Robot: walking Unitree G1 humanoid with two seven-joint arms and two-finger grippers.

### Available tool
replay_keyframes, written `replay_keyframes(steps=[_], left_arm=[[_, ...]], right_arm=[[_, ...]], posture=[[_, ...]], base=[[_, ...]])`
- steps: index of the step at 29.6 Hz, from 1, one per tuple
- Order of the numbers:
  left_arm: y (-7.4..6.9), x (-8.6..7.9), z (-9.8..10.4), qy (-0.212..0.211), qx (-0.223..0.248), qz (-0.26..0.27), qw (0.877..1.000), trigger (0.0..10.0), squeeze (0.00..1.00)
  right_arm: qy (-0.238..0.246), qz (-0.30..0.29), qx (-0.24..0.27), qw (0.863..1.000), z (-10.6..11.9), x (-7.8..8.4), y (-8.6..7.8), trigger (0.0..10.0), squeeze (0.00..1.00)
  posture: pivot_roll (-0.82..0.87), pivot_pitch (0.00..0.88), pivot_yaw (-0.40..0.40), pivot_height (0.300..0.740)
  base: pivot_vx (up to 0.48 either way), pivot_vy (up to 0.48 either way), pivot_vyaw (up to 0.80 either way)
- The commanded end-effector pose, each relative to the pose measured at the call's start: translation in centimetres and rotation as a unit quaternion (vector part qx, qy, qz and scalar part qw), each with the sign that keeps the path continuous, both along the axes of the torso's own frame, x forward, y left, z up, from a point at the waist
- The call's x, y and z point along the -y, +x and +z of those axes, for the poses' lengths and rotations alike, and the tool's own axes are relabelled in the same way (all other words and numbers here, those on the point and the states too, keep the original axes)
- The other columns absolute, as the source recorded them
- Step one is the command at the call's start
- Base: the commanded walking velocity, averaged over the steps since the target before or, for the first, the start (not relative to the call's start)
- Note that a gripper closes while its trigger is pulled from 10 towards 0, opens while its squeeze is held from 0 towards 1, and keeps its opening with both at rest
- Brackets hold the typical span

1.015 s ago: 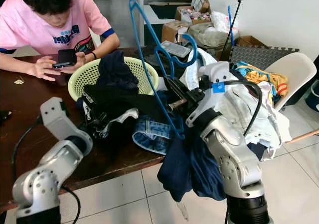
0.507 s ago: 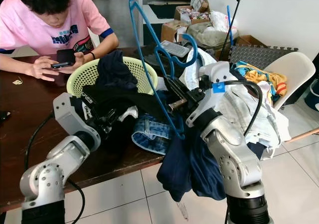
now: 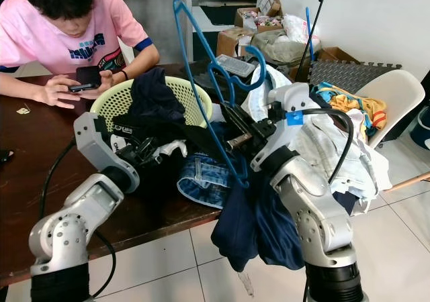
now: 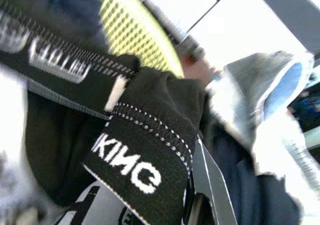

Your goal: Hang hanger

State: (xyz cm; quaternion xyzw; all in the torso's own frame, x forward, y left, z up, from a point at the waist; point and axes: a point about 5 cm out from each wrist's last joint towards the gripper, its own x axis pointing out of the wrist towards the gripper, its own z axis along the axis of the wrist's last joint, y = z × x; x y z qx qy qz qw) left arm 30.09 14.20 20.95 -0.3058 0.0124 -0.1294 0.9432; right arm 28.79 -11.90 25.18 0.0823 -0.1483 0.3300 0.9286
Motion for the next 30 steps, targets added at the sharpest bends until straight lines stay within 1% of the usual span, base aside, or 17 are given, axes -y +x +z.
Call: replay_keyframes(steps=[1,3,4,6,7,9,10,11,12,14,23,24,26,27,28,29,30], left_arm=[[0.2,-0.5,5.9,0.025,0.141,-0.012,0.99,3.4,0.0],[0.2,-0.5,5.9,0.025,0.141,-0.012,0.99,3.4,0.0],[0.0,-0.9,8.8,0.036,0.201,-0.014,0.979,10.0,0.0],[0.0,-0.9,8.8,0.036,0.201,-0.014,0.979,10.0,0.0],[-0.3,-1.1,11.6,0.053,0.256,-0.015,0.965,10.0,0.0],[-0.3,-1.1,11.6,0.053,0.256,-0.015,0.965,10.0,0.0],[-0.8,-1.0,13.6,0.071,0.296,-0.019,0.952,10.0,0.0],[-1.0,-0.4,14.1,0.092,0.307,-0.024,0.947,10.0,0.0],[-1.0,0.1,14.2,0.108,0.31,-0.027,0.944,10.0,0.0],[-1.0,0.5,14.0,0.116,0.308,-0.031,0.944,10.0,0.0],[-1.1,1.6,13.0,0.114,0.308,-0.04,0.944,10.0,0.0],[-1.1,1.9,12.9,0.12,0.312,-0.044,0.942,10.0,0.0],[-1.1,1.9,12.9,0.12,0.312,-0.044,0.942,10.0,0.0],[-1.2,2.3,13.0,0.135,0.318,-0.05,0.937,10.0,0.0],[-1.2,2.3,13.0,0.135,0.318,-0.05,0.937,10.0,0.0],[-1.3,2.4,13.1,0.144,0.326,-0.05,0.933,10.0,0.0],[-1.3,2.4,13.1,0.144,0.326,-0.05,0.933,10.0,0.0]], right_arm=[[0.003,0.0,0.009,1.0,0.4,0.2,-0.1,10.0,0.0],[0.003,0.0,0.009,1.0,0.4,0.2,-0.1,10.0,0.0],[0.004,0.0,0.009,1.0,0.4,0.2,-0.1,10.0,0.0],[0.004,0.0,0.009,1.0,0.4,0.2,-0.1,10.0,0.0],[0.005,0.0,0.01,1.0,0.4,0.1,-0.1,10.0,0.0],[0.005,0.0,0.01,1.0,0.4,0.1,-0.1,10.0,0.0],[0.009,0.002,0.011,1.0,0.5,0.1,-0.1,10.0,0.0],[0.018,0.004,0.01,1.0,0.6,0.0,0.0,10.0,0.0],[0.023,0.005,0.009,1.0,0.6,-0.1,-0.1,10.0,0.0],[0.026,0.006,0.009,1.0,0.6,-0.2,-0.1,10.0,0.0],[0.037,0.01,0.006,0.999,0.6,-0.3,-0.1,10.0,0.0],[0.046,0.015,0.007,0.999,0.7,-0.4,-0.2,10.0,0.0],[0.046,0.015,0.007,0.999,0.7,-0.4,-0.2,10.0,0.0],[0.063,0.024,0.008,0.998,1.0,-0.5,-0.3,10.0,0.0],[0.063,0.024,0.008,0.998,1.0,-0.5,-0.3,10.0,0.0],[0.101,0.041,0.012,0.994,1.6,-0.5,-0.6,10.0,0.0],[0.101,0.041,0.012,0.994,1.6,-0.5,-0.6,10.0,0.0]], posture=[[0.05,0.065,-0.041,0.74],[0.05,0.065,-0.041,0.74],[0.05,0.066,-0.039,0.74],[0.05,0.066,-0.039,0.74],[0.05,0.065,-0.039,0.74],[0.05,0.065,-0.039,0.74],[0.05,0.067,-0.037,0.74],[0.05,0.066,-0.036,0.74],[0.05,0.068,-0.037,0.74],[0.05,0.068,-0.037,0.74],[0.05,0.072,-0.034,0.74],[0.05,0.072,-0.033,0.74],[0.05,0.072,-0.033,0.74],[0.06,0.073,-0.032,0.74],[0.06,0.073,-0.032,0.74],[0.06,0.073,-0.032,0.74],[0.06,0.073,-0.032,0.74]], base=[[0.0,0.0,0.0],[0.0,0.0,0.0],[0.0,0.0,0.0],[0.0,0.0,0.0],[0.0,0.0,0.0],[0.0,0.0,0.0],[0.0,0.0,0.0],[0.0,0.0,0.0],[0.0,0.0,0.0],[0.0,0.0,0.0],[0.0,0.0,0.0],[0.0,-0.371,0.0],[0.0,-0.371,0.0],[0.0,-0.435,0.0],[0.0,-0.435,0.0],[0.0,-0.439,0.0],[0.0,-0.439,0.0]])
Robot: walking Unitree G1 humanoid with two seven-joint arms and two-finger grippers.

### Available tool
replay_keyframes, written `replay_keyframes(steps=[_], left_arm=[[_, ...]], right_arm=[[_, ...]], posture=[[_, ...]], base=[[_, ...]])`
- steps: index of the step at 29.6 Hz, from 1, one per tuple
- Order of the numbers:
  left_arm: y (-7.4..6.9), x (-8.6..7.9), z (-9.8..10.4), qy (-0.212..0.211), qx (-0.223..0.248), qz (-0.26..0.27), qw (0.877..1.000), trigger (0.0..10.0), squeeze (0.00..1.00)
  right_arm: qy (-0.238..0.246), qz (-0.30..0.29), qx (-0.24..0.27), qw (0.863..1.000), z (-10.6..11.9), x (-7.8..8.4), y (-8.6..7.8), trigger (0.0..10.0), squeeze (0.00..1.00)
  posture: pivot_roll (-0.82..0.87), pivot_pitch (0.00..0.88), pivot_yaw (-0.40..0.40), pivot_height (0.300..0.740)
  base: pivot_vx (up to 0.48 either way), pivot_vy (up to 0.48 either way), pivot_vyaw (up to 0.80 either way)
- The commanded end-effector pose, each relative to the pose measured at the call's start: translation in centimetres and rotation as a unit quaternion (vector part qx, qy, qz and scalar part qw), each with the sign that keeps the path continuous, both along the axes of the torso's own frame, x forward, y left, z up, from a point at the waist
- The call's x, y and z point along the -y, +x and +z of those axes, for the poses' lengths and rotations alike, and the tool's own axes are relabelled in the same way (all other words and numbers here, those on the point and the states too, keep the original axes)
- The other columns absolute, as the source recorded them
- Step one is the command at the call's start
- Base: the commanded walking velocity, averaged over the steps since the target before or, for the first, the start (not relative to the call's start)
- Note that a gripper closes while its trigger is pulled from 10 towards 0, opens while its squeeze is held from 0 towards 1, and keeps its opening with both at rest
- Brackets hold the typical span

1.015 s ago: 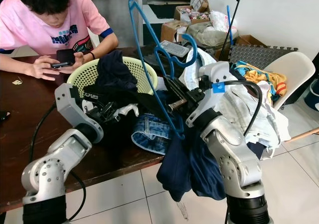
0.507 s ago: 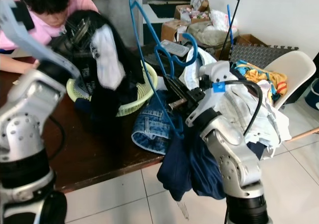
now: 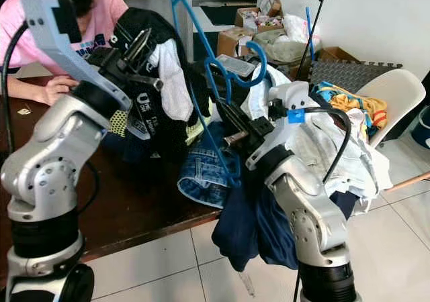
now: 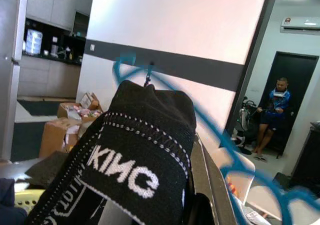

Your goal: Hang hanger

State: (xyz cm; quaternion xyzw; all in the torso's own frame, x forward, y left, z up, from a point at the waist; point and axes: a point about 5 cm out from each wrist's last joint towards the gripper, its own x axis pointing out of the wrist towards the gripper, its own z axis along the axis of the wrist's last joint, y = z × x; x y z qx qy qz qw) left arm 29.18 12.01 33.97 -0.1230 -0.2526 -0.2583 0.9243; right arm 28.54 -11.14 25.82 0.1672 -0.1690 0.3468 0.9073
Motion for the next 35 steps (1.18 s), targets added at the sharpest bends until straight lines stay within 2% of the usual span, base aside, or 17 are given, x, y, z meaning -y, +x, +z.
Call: replay_keyframes(steps=[1,3,4,5,6,7,8,10,21,26,35], left_arm=[[-0.4,0.2,0.3,0.019,0.024,0.0,1.0,10.0,0.0],[-0.4,0.2,0.3,0.019,0.024,0.0,1.0,10.0,0.0],[-0.6,0.0,0.8,0.025,0.043,0.008,0.999,10.0,0.0],[-0.6,0.0,0.8,0.025,0.043,0.008,0.999,10.0,0.0],[-0.7,-0.5,1.9,0.03,0.069,0.022,0.997,10.0,0.0],[-0.7,-0.5,1.9,0.03,0.069,0.022,0.997,10.0,0.0],[-0.8,-0.9,2.8,0.038,0.095,0.034,0.994,10.0,0.0],[-1.0,-1.4,3.9,0.045,0.122,0.046,0.99,10.0,0.0],[-0.5,-1.2,5.7,0.041,0.144,0.035,0.988,10.0,0.0],[-0.3,-0.9,5.7,0.04,0.144,0.029,0.988,10.0,0.0],[0.0,0.1,4.8,0.038,0.135,0.011,0.99,10.0,0.0]], right_arm=[[0.052,0.021,0.021,0.998,1.6,0.3,-0.6,10.0,0.0],[0.052,0.021,0.021,0.998,1.6,0.3,-0.6,10.0,0.0],[0.091,0.036,0.027,0.995,2.3,0.6,-0.8,10.0,0.0],[0.091,0.036,0.027,0.995,2.3,0.6,-0.8,10.0,0.0],[0.129,0.044,0.034,0.99,3.1,1.1,-1.0,10.0,0.0],[0.129,0.044,0.034,0.99,3.1,1.1,-1.0,10.0,0.0],[0.154,0.047,0.041,0.986,3.6,1.6,-1.0,10.0,0.0],[0.174,0.046,0.046,0.983,4.1,2.2,-1.0,10.0,0.0],[0.164,0.021,0.039,0.985,3.9,2.8,-0.8,10.0,0.0],[0.163,0.009,0.032,0.986,3.8,3.1,-0.5,10.0,0.0],[0.147,-0.052,0.006,0.988,3.0,4.5,0.4,10.0,0.0]], posture=[[0.06,0.073,-0.032,0.74],[0.06,0.073,-0.032,0.74],[0.06,0.072,-0.03,0.74],[0.06,0.072,-0.03,0.74],[0.06,0.069,-0.029,0.74],[0.06,0.069,-0.029,0.74],[0.06,0.067,-0.028,0.74],[0.07,0.064,-0.026,0.74],[0.06,0.055,-0.018,0.74],[0.06,0.055,-0.018,0.74],[0.05,0.055,-0.014,0.74]], base=[[0.0,-0.439,0.0],[0.0,-0.439,0.0],[0.0,-0.469,0.0],[0.0,-0.469,0.0],[0.0,-0.469,0.0],[0.0,-0.469,0.0],[0.0,-0.472,0.0],[0.0,-0.48,0.0],[0.0,-0.48,0.0],[0.0,-0.48,0.0],[0.0,-0.48,0.0]])
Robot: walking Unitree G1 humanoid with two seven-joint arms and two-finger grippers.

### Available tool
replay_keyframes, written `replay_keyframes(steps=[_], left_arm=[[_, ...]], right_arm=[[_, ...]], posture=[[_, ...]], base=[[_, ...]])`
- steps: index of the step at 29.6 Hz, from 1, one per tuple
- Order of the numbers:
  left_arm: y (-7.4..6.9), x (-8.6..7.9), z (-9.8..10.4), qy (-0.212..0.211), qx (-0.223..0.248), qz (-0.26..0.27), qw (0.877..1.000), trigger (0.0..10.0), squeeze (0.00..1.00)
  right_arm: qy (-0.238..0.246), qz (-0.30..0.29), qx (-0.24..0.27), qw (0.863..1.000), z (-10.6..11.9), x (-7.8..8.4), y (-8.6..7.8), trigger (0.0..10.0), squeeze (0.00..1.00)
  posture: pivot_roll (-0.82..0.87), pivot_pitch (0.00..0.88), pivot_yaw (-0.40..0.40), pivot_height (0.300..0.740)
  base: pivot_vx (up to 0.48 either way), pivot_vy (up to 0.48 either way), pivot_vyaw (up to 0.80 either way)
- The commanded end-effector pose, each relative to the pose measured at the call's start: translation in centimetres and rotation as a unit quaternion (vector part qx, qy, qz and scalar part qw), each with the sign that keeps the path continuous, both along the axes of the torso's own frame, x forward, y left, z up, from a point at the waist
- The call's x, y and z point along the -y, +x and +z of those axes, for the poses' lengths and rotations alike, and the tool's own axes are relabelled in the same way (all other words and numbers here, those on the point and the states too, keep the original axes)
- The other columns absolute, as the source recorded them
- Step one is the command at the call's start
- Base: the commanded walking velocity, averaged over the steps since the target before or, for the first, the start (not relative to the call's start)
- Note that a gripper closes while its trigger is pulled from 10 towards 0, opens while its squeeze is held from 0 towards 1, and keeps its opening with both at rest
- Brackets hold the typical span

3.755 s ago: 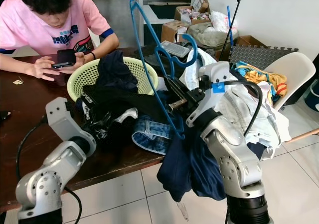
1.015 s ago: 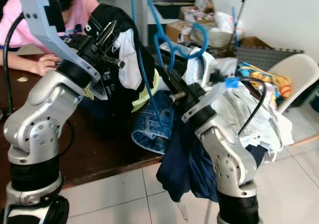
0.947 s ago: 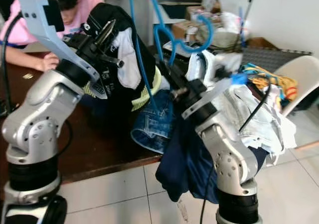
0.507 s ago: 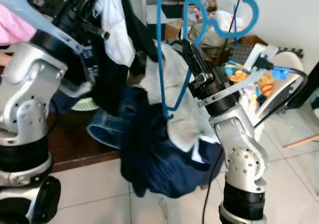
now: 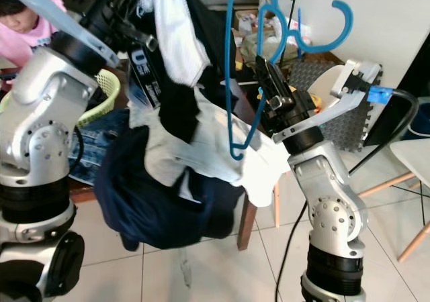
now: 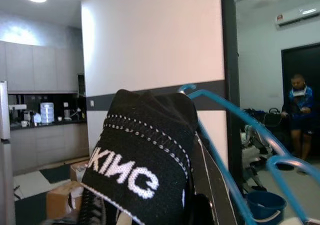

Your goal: Hang hanger

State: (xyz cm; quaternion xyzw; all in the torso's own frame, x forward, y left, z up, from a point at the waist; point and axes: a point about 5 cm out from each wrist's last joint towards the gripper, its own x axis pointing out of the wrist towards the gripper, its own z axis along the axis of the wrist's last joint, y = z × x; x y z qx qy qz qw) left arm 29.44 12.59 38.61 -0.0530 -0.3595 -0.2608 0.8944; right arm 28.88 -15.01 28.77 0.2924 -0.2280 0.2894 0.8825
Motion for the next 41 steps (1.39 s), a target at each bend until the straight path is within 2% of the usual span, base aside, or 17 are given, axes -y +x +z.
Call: replay_keyframes(steps=[1,10,13,14,15,17,19,21,23,24,26,27,29,31,37,39,41], left_arm=[[-0.1,0.9,-0.1,0.004,0.006,-0.015,1.0,10.0,0.0],[0.6,2.3,-2.4,0.013,-0.04,-0.043,0.998,10.0,0.0],[2.5,1.9,-7.6,0.052,-0.134,-0.003,0.99,10.0,0.0],[2.5,1.9,-7.6,0.052,-0.134,-0.003,0.99,10.0,0.0],[3.0,1.6,-9.3,0.066,-0.163,0.014,0.984,10.0,0.0],[3.0,1.6,-9.3,0.066,-0.163,0.014,0.984,10.0,0.0],[2.9,-0.9,-16.6,0.107,-0.284,0.099,0.948,10.0,0.0],[2.9,-0.9,-16.6,0.107,-0.284,0.099,0.948,10.0,0.0],[1.1,-2.5,-21.6,0.146,-0.372,0.142,0.906,10.0,0.0],[1.1,-2.5,-21.6,0.146,-0.372,0.142,0.906,10.0,0.0],[-1.7,-2.1,-24.6,0.176,-0.415,0.129,0.883,10.0,0.0],[-1.7,-2.1,-24.6,0.176,-0.415,0.129,0.883,10.0,0.0],[-3.9,-1.3,-26.0,0.178,-0.437,0.094,0.877,10.0,0.0],[-5.3,-0.7,-26.3,0.165,-0.441,0.061,0.88,10.0,0.0],[-5.0,-1.0,-26.8,0.091,-0.441,0.041,0.892,10.0,0.0],[-4.5,-1.5,-26.8,0.032,-0.451,0.031,0.891,10.0,0.0],[-4.4,-1.6,-26.7,0.014,-0.454,0.024,0.89,10.0,0.0]], right_arm=[[-0.001,-0.031,-0.008,0.999,-0.1,1.0,0.2,10.0,0.0],[-0.048,-0.116,-0.083,0.989,-2.4,3.4,1.5,10.0,0.0],[-0.154,-0.205,-0.178,0.95,-6.6,5.5,2.2,10.0,0.0],[-0.154,-0.205,-0.178,0.95,-6.6,5.5,2.2,10.0,0.0],[-0.179,-0.219,-0.194,0.939,-7.6,5.9,2.1,10.0,0.0],[-0.179,-0.219,-0.194,0.939,-7.6,5.9,2.1,10.0,0.0],[-0.253,-0.246,-0.251,0.902,-11.5,7.1,0.2,10.0,0.0],[-0.253,-0.246,-0.251,0.902,-11.5,7.1,0.2,10.0,0.0],[-0.287,-0.258,-0.297,0.874,-14.2,7.8,-1.7,10.0,0.0],[-0.287,-0.258,-0.297,0.874,-14.2,7.8,-1.7,10.0,0.0],[-0.3,-0.278,-0.326,0.852,-15.8,8.1,-3.5,10.0,0.0],[-0.3,-0.278,-0.326,0.852,-15.8,8.1,-3.5,10.0,0.0],[-0.3,-0.285,-0.335,0.846,-16.1,8.0,-4.4,10.0,0.0],[-0.307,-0.279,-0.336,0.845,-16.2,7.8,-5.2,10.0,0.0],[-0.309,-0.263,-0.342,0.848,-16.9,7.8,-6.4,10.0,0.0],[-0.278,-0.255,-0.351,0.857,-17.3,7.9,-6.4,10.0,0.0],[-0.257,-0.253,-0.356,0.862,-17.4,8.0,-6.5,10.0,0.0]], posture=[[0.05,0.055,-0.014,0.74],[0.04,0.062,-0.012,0.74],[0.02,0.066,-0.021,0.74],[0.02,0.066,-0.021,0.74],[0.02,0.066,-0.021,0.74],[0.02,0.066,-0.021,0.74],[0.01,0.076,-0.034,0.74],[0.01,0.076,-0.034,0.74],[0.01,0.08,-0.034,0.74],[0.01,0.08,-0.034,0.74],[0.01,0.088,-0.04,0.74],[0.01,0.088,-0.04,0.74],[0.0,0.099,-0.037,0.74],[0.02,0.107,-0.043,0.74],[0.03,0.11,-0.041,0.74],[0.04,0.116,-0.039,0.74],[0.04,0.118,-0.042,0.74]], base=[[0.0,-0.48,0.0],[0.0,-0.308,-0.65],[0.0,0.0,-0.8],[0.0,0.0,-0.8],[0.0,0.0,-0.8],[0.0,0.0,-0.8],[0.0,0.0,-0.8],[0.0,0.0,-0.8],[0.0,0.0,-0.8],[0.0,0.0,-0.8],[0.0,0.0,-0.8],[0.0,0.0,-0.8],[0.0,0.0,-0.8],[0.0,0.0,-0.8],[0.0,0.0,-0.8],[0.0,0.0,-0.8],[0.0,0.0,-0.8]])
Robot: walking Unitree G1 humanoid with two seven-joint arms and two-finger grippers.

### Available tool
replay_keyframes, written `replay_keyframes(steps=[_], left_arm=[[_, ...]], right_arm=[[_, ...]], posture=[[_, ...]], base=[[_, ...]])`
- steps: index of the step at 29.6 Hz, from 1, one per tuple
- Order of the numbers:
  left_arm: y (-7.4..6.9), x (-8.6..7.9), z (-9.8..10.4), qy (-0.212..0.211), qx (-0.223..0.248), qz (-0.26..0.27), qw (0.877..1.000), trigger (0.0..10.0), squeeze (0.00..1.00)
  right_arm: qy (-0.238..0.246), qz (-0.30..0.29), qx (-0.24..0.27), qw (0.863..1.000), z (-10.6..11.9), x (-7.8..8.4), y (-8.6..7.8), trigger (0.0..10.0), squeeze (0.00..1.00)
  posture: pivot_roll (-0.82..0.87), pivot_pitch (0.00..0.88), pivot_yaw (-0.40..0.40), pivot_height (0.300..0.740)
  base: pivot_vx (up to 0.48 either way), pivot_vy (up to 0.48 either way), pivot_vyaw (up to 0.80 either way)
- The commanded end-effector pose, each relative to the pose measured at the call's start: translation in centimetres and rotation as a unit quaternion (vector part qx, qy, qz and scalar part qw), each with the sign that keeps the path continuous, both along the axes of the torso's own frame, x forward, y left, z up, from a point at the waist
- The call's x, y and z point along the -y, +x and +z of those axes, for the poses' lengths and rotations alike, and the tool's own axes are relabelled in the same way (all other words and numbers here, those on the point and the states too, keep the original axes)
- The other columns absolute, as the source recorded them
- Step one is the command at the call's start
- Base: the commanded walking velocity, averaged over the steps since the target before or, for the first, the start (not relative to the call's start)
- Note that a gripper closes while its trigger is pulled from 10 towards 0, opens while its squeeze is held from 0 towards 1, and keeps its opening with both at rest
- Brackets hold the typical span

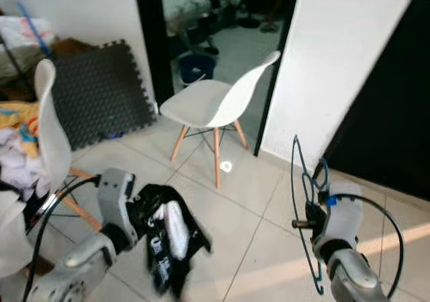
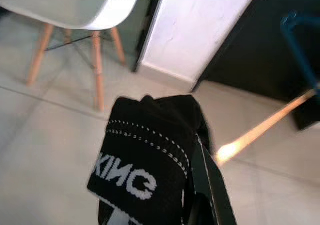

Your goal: Hang hanger

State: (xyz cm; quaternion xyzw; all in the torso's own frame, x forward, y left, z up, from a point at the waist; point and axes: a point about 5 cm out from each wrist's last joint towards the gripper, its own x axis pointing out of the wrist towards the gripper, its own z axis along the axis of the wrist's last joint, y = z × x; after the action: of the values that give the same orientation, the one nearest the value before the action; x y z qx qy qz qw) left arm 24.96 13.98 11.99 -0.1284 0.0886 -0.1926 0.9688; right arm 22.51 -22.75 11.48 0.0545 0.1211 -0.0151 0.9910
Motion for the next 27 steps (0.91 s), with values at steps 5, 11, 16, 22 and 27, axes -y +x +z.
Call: replay_keyframes(steps=[5,11,16,22,27], left_arm=[[-0.4,-0.4,0.0,-0.017,-0.005,0.001,1.0,10.0,0.0],[-0.5,-1.2,-0.3,-0.028,-0.016,0.012,0.999,10.0,0.0],[-0.4,-0.4,0.0,-0.026,-0.001,-0.006,1.0,10.0,0.0],[-0.4,0.1,0.1,-0.047,-0.006,-0.029,0.998,10.0,0.0],[-0.5,0.5,0.1,-0.051,-0.006,-0.036,0.998,10.0,0.0]], right_arm=[[0.046,-0.013,0.002,0.999,-0.3,0.3,-0.2,10.0,0.0],[0.089,-0.03,-0.008,0.996,-1.0,0.8,-0.8,10.0,0.0],[0.114,0.005,-0.001,0.993,-0.7,-0.4,-0.1,10.0,0.0],[0.151,0.029,0.011,0.988,-0.2,-1.0,0.3,10.0,0.0],[0.154,0.037,0.011,0.987,0.0,-1.1,0.3,10.0,0.0]], posture=[[0.05,0.119,-0.038,0.74],[0.05,0.12,-0.04,0.74],[0.05,0.124,-0.037,0.74],[0.04,0.128,-0.046,0.74],[0.03,0.119,-0.049,0.74]], base=[[0.0,0.0,-0.8],[0.0,0.0,-0.8],[0.0,0.0,-0.8],[0.0,0.0,-0.8],[0.0,0.0,-0.8]])
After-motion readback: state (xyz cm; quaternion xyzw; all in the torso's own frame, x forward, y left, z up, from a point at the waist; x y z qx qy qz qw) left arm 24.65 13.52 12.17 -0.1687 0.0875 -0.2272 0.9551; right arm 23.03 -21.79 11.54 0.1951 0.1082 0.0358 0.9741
